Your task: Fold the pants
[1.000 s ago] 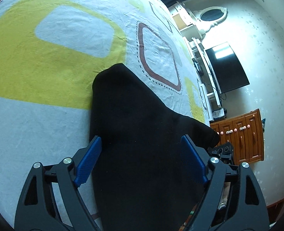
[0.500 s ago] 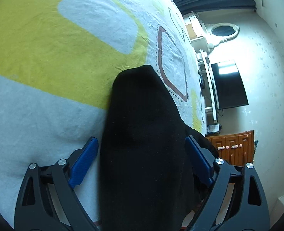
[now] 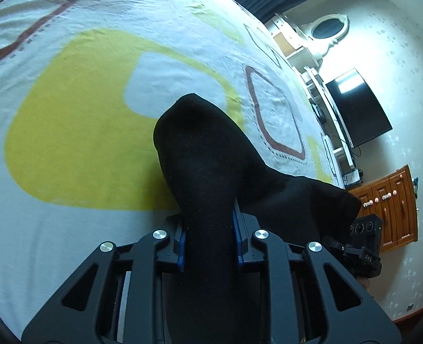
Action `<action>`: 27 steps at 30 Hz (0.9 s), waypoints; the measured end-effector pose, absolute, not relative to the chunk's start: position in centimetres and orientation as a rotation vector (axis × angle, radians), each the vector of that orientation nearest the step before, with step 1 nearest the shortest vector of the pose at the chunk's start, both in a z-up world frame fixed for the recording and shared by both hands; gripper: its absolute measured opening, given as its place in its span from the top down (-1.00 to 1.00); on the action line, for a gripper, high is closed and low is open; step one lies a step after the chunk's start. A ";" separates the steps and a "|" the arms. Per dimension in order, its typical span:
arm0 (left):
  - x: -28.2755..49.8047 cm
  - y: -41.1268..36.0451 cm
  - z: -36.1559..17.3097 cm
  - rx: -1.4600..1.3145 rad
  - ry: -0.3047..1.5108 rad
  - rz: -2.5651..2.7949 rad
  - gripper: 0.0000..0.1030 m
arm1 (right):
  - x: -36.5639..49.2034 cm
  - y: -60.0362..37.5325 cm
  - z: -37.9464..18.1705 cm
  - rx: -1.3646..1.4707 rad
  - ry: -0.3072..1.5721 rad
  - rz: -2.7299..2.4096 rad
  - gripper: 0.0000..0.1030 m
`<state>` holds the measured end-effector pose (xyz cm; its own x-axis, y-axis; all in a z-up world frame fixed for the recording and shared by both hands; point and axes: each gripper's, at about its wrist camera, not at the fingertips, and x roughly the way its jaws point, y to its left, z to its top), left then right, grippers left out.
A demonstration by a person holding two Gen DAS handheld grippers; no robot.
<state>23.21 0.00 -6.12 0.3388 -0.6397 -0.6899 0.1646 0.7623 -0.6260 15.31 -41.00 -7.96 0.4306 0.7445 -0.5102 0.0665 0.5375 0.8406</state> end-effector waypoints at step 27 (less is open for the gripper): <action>17.0 14.9 -6.1 -0.665 1.041 -0.441 -0.43 | 16.8 -31.8 -8.4 0.957 1.134 0.605 -0.36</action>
<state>16.96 14.87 -6.06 0.4470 -0.6243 -0.6407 0.0258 0.7249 -0.6884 16.80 -31.76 -8.37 0.3364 0.8134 -0.4745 0.0586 0.4848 0.8727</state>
